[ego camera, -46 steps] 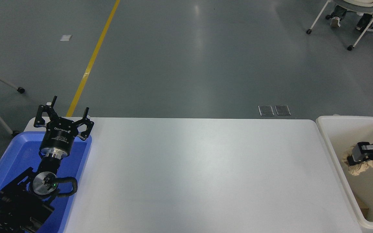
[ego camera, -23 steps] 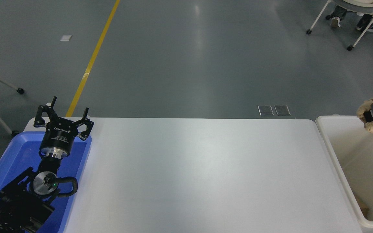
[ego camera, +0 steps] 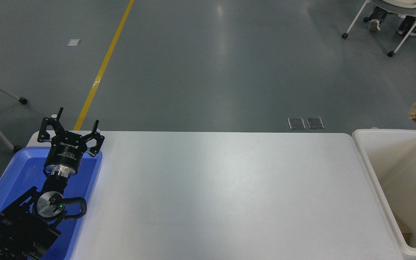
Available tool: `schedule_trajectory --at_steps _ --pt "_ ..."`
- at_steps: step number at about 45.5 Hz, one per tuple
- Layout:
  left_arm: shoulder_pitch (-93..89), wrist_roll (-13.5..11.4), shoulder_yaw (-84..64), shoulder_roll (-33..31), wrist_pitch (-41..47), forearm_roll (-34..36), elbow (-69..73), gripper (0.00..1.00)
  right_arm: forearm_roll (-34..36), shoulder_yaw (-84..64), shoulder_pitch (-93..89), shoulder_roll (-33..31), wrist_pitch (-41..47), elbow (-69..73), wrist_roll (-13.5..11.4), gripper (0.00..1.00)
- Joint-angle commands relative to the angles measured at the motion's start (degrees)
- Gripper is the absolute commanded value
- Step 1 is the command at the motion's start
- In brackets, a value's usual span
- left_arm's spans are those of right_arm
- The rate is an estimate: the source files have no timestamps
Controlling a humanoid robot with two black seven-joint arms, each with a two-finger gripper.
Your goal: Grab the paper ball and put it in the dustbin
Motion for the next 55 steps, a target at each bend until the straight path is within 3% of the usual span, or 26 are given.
schedule_trajectory --at_steps 1,5,15,25,36,55 --pt "0.0 0.0 0.0 0.0 0.0 0.0 -0.1 1.0 -3.6 -0.1 -8.4 -1.4 0.0 -7.0 0.1 0.0" --pt "0.1 0.0 0.0 0.0 0.0 0.0 0.0 1.0 -4.3 0.3 -16.6 -2.0 -0.6 -13.0 0.1 0.0" --pt "0.0 0.0 0.0 0.0 0.0 0.0 0.0 1.0 -2.5 3.4 -38.3 -2.8 -15.5 -29.0 0.3 0.0" --pt "0.0 0.0 0.0 0.0 0.0 0.0 0.0 1.0 2.7 28.2 -68.7 -2.8 -19.7 -40.7 0.1 0.0" --pt "0.0 0.0 0.0 0.0 0.1 -0.1 0.0 1.0 2.7 54.6 -96.2 10.3 -23.5 -61.1 0.0 0.0" --pt "0.1 -0.1 -0.2 0.0 0.2 -0.1 0.0 1.0 2.9 63.6 -106.0 23.5 -30.7 -66.6 -2.0 0.0"
